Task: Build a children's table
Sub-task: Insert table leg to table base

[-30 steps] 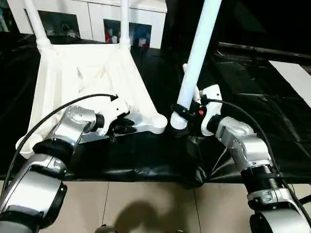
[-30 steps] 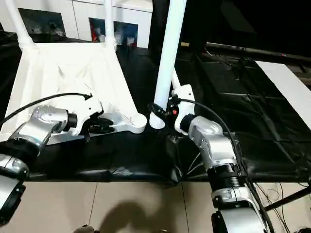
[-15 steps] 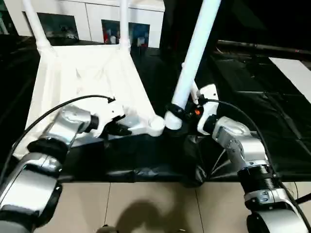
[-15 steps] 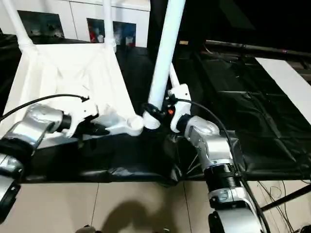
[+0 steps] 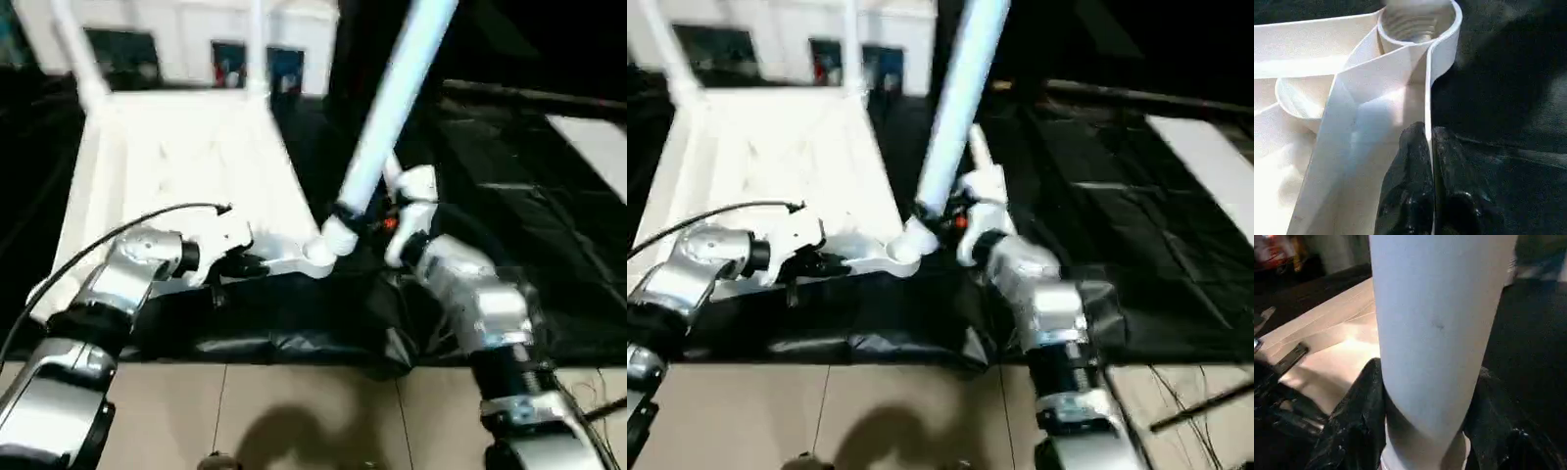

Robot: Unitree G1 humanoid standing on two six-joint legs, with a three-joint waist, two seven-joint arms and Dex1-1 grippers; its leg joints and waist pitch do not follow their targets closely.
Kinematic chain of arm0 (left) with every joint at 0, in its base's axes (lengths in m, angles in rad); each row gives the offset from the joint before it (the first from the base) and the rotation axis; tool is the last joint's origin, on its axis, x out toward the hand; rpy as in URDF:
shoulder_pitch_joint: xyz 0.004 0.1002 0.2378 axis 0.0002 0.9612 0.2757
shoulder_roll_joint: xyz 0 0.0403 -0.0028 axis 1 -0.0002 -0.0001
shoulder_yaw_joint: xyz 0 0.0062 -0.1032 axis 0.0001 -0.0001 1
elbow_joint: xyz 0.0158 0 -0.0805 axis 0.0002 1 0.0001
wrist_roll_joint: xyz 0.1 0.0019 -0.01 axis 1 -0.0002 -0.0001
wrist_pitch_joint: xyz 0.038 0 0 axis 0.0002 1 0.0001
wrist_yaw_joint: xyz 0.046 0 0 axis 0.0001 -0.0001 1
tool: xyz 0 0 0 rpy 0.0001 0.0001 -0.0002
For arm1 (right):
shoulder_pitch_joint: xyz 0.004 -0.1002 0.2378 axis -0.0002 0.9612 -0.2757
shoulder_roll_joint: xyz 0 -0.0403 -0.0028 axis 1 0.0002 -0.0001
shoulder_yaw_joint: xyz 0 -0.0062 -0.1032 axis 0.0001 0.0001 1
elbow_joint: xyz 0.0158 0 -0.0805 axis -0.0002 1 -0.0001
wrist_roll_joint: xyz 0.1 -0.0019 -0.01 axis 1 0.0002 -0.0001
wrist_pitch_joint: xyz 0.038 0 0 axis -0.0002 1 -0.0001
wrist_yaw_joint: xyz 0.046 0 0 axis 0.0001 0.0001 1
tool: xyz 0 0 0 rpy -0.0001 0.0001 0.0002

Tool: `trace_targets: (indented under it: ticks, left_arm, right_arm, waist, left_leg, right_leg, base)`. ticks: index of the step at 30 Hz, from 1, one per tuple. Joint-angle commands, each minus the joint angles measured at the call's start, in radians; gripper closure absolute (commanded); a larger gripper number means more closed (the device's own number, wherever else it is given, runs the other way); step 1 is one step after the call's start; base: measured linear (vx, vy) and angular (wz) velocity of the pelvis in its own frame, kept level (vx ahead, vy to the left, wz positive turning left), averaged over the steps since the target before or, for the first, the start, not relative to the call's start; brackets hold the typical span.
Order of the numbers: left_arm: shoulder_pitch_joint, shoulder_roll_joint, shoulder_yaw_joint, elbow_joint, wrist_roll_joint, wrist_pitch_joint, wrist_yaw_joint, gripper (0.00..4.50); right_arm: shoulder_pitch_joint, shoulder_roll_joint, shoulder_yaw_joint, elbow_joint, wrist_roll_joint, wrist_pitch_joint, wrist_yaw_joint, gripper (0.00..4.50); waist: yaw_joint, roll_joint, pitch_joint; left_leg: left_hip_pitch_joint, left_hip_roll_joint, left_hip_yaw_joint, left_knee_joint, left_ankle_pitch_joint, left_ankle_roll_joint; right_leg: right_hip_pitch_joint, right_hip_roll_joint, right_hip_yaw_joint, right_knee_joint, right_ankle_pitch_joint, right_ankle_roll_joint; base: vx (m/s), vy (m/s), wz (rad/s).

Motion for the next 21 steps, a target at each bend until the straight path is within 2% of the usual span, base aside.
trace_targets:
  ticks: [1,2,3,4,5,6,7,8,9,10,11,12,13,14,15,16,17,18,19,20,21]
  left_arm:
    - [-0.003,0.008,0.059,-0.014,-0.064,0.001,0.025,4.50]
    - [-0.002,0.011,0.058,-0.014,-0.064,0.002,0.030,4.50]
    - [-0.001,0.012,0.058,-0.017,-0.065,0.004,0.032,4.50]
    - [0.001,0.012,0.059,-0.019,-0.065,0.006,0.033,4.50]
    - [0.010,0.011,0.066,-0.035,-0.062,0.017,0.038,4.50]
    - [0.012,0.011,0.066,-0.037,-0.060,0.018,0.038,4.50]
    - [0.015,0.012,0.067,-0.043,-0.057,0.022,0.038,4.50]
    - [0.018,0.014,0.065,-0.046,-0.054,0.025,0.037,4.50]
    - [0.020,0.015,0.064,-0.050,-0.053,0.028,0.035,4.50]
    - [0.024,0.015,0.065,-0.057,-0.052,0.033,0.034,4.50]
    - [0.028,0.015,0.065,-0.065,-0.050,0.037,0.031,4.50]
    - [0.030,0.015,0.064,-0.068,-0.051,0.038,0.027,4.50]
    - [0.034,0.012,0.062,-0.072,-0.058,0.027,0.012,4.50]
    - [0.034,0.012,0.062,-0.072,-0.058,0.027,0.012,4.50]
    - [0.037,0.010,0.063,-0.074,-0.063,0.022,0.007,4.50]
    - [0.041,0.008,0.063,-0.076,-0.068,0.020,0.000,4.50]
    - [0.045,0.005,0.066,-0.081,-0.076,0.023,-0.007,4.50]
    - [0.050,0.001,0.070,-0.087,-0.088,0.028,-0.015,4.50]
    - [0.055,-0.007,0.079,-0.094,-0.111,0.019,-0.035,4.50]
    - [0.059,-0.013,0.087,-0.100,-0.127,0.013,-0.047,4.50]
    - [0.062,-0.018,0.093,-0.105,-0.140,0.004,-0.059,4.50]
  right_arm:
    - [-0.005,-0.005,0.000,-0.035,-0.002,-0.013,0.010,2.64]
    - [-0.003,-0.005,0.004,-0.040,-0.003,-0.012,0.013,2.64]
    - [-0.001,-0.006,0.009,-0.044,-0.005,-0.015,0.015,2.64]
    - [0.000,-0.006,0.009,-0.045,-0.005,-0.016,0.016,2.64]
    - [0.005,-0.004,0.008,-0.051,0.007,-0.015,0.016,2.64]
    - [0.006,-0.002,0.005,-0.052,0.013,-0.010,0.015,2.64]
    - [0.007,0.000,0.001,-0.054,0.017,-0.004,0.015,2.64]
    - [0.009,0.000,0.000,-0.056,0.018,-0.002,0.016,2.64]
    - [0.010,-0.002,0.000,-0.059,0.018,0.000,0.021,2.64]
    - [0.012,-0.004,0.002,-0.062,0.018,-0.001,0.024,2.64]
    - [0.016,-0.007,0.005,-0.065,0.020,-0.003,0.027,2.64]
    - [0.018,-0.008,0.005,-0.067,0.020,-0.004,0.027,2.64]
    - [0.020,-0.010,0.002,-0.069,0.019,-0.004,0.026,2.64]
    - [0.020,-0.010,0.002,-0.069,0.019,-0.004,0.026,2.64]
    - [0.021,-0.011,0.001,-0.070,0.019,-0.004,0.026,2.64]
    - [0.023,-0.014,-0.001,-0.077,0.019,-0.002,0.024,2.64]
    - [0.026,-0.017,-0.003,-0.084,0.019,0.000,0.023,2.64]
    - [0.029,-0.022,-0.005,-0.093,0.017,0.002,0.022,2.64]
    - [0.031,-0.028,-0.007,-0.103,0.016,0.004,0.020,2.64]
    - [0.033,-0.032,-0.008,-0.109,0.015,0.004,0.018,2.64]
    - [0.034,-0.035,-0.008,-0.115,0.015,0.003,0.017,2.64]
  waist:
    - [0.012,0.024,-0.066]
    - [0.011,0.023,-0.063]
    - [0.009,0.030,-0.063]
    - [0.008,0.032,-0.061]
    - [-0.012,0.053,-0.072]
    - [-0.051,0.049,-0.066]
    - [-0.056,0.057,-0.071]
    - [-0.074,0.035,-0.067]
    - [-0.073,0.021,-0.068]
    - [-0.070,0.007,-0.071]
    - [-0.014,-0.032,-0.077]
    - [0.039,-0.044,-0.086]
    - [0.058,-0.036,-0.100]
    - [0.062,-0.032,-0.101]
    - [0.065,-0.011,-0.111]
    - [0.027,0.055,-0.130]
    - [-0.030,0.079,-0.111]
    - [-0.021,0.073,-0.129]
    - [-0.021,0.049,-0.133]
    - [-0.030,0.020,-0.137]
    - [-0.025,-0.021,-0.132]
  left_leg:
    - [-0.018,0.009,0.016,-0.050,-0.355,0.118]
    - [-0.022,0.009,0.018,-0.045,-0.357,0.117]
    - [-0.026,0.011,0.022,-0.043,-0.335,0.119]
    - [-0.028,0.011,0.021,-0.048,-0.327,0.124]
    - [0.079,0.055,0.021,-0.083,-0.361,0.085]
    - [0.147,0.106,-0.043,-0.134,-0.419,0.105]
    - [0.197,0.115,-0.062,-0.135,-0.433,0.132]
    - [0.233,0.135,-0.085,-0.137,-0.400,0.223]
    - [0.245,0.117,-0.076,-0.121,-0.328,0.317]
    - [0.225,0.093,-0.053,-0.113,-0.295,0.332]
    - [0.083,-0.036,0.055,-0.028,-0.256,0.272]
    - [-0.002,-0.064,0.049,0.085,-0.206,0.202]
    - [-0.066,-0.050,0.026,0.129,-0.105,0.160]
    - [-0.082,-0.045,0.020,0.120,-0.068,0.147]
    - [-0.093,-0.029,0.012,0.064,0.059,0.155]
    - [0.065,0.014,-0.024,-0.010,0.355,0.271]
    - [0.171,0.055,-0.080,0.009,0.463,0.348]
    - [0.261,0.126,-0.193,0.024,0.979,0.593]
    - [0.260,0.140,-0.192,0.042,1.151,0.612]
    - [0.224,0.099,-0.163,0.072,1.386,0.533]
    - [0.186,0.015,-0.112,0.089,1.264,0.418]
  right_leg:
    - [0.140,-0.120,0.030,-0.130,-0.631,-0.107]
    - [0.152,-0.123,0.025,-0.138,-0.663,-0.099]
    - [0.174,-0.122,0.017,-0.147,-0.677,-0.086]
    - [0.180,-0.114,0.012,-0.148,-0.661,-0.082]
    - [0.121,-0.054,0.032,-0.117,-0.541,-0.112]
    - [0.070,-0.003,0.034,-0.020,-0.355,-0.150]
    - [0.030,0.003,0.049,0.010,-0.285,-0.150]
    - [-0.014,-0.013,0.080,0.052,-0.195,-0.109]
    - [-0.038,-0.033,0.114,0.059,-0.123,-0.065]
    - [-0.021,-0.050,0.136,0.031,-0.079,-0.060]
    - [0.125,-0.082,0.218,-0.055,-0.042,-0.105]
    - [0.213,-0.145,0.307,-0.107,-0.199,-0.163]
    - [0.249,-0.146,0.317,-0.089,-0.011,-0.200]
    - [0.254,-0.124,0.304,-0.072,0.137,-0.200]
    - [0.260,-0.061,0.245,-0.030,0.398,-0.145]
    - [0.141,0.059,0.114,0.092,0.444,-0.011]
    - [-0.013,0.063,0.071,0.131,0.136,0.010]
    - [-0.116,0.032,0.105,0.185,-0.153,0.071]
    - [-0.147,-0.003,0.142,0.176,-0.090,0.107]
    - [-0.171,-0.037,0.192,0.160,0.133,0.154]
    - [-0.185,-0.061,0.240,0.074,0.387,0.081]
  base:
    - [0.068,0.014,0.49]
    - [0.084,0.021,0.48]
    - [0.084,0.021,0.48]
    - [0.109,0.024,0.43]
    - [0.166,0.004,0.22]
    - [0.166,0.004,0.22]
    - [0.205,-0.009,0.01]
    - [0.204,-0.034,-0.03]
    - [0.204,-0.034,-0.03]
    - [0.184,-0.085,-0.03]
    - [0.194,-0.093,0.12]
    - [0.194,-0.093,0.12]
    - [0.236,-0.060,0.23]
    - [0.240,-0.006,0.22]
    - [0.240,-0.006,0.22]
    - [0.136,0.044,0.23]
    - [0.095,-0.026,-0.07]
    - [0.095,-0.026,-0.07]
    - [0.091,-0.112,-0.35]
    - [-0.102,-0.057,-0.26]
    - [-0.102,-0.057,-0.26]
